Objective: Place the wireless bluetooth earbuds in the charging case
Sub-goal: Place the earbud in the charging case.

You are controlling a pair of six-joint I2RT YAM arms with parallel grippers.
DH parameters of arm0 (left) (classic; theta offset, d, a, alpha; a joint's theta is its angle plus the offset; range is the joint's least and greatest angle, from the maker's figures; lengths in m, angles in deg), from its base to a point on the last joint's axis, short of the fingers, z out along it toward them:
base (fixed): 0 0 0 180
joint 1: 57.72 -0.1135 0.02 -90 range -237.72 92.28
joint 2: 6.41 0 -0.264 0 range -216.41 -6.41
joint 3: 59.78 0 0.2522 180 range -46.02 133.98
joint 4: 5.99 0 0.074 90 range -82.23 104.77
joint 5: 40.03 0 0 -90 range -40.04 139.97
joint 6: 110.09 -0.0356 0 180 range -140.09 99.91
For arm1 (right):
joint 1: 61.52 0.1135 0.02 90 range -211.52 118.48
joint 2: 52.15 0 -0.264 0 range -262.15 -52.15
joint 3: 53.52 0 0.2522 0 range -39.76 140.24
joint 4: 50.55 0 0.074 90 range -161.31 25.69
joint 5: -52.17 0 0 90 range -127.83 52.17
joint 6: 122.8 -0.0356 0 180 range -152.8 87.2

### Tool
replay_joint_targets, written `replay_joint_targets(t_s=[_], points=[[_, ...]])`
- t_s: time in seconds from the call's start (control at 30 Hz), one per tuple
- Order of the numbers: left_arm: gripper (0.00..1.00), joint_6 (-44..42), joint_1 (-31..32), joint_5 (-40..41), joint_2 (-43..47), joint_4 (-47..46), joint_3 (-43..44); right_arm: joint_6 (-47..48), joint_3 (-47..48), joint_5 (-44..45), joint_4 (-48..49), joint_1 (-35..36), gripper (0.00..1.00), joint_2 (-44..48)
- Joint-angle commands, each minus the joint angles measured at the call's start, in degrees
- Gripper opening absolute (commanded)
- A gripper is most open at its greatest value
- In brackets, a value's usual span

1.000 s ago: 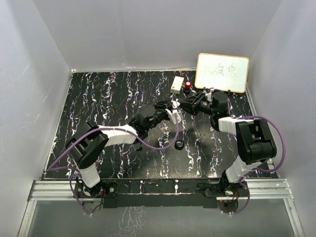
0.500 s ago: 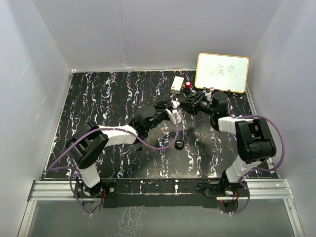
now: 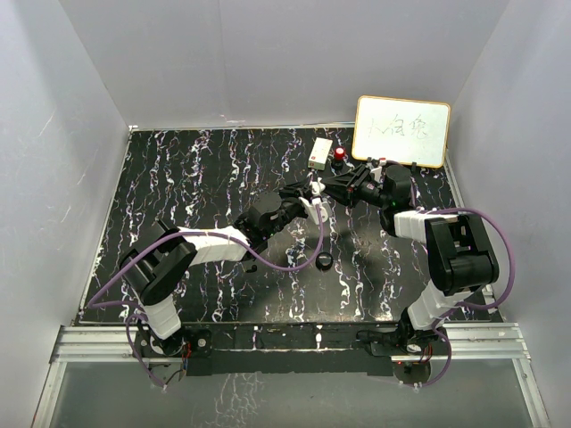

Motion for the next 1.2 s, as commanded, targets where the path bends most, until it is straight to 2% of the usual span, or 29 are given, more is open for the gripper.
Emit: replay_joint_targets(t_s=[0.0,0.5,1.17], points=[[0.05,1.8,1.0,-0.7,0.5,-1.3,-0.6,-0.7,3.4,0.7,5.1,0.3,0.0,-0.2],[0.07,4.0,1.0,-1.1,2.1,-0.7,-1.0,-1.2,3.7,1.1,5.9,0.3,0.0,-0.8],[0.19,5.2,0.9,-0.7,2.5,-0.3,-0.2,-1.8,3.7,1.0,6.6,0.3,0.0,-1.0]])
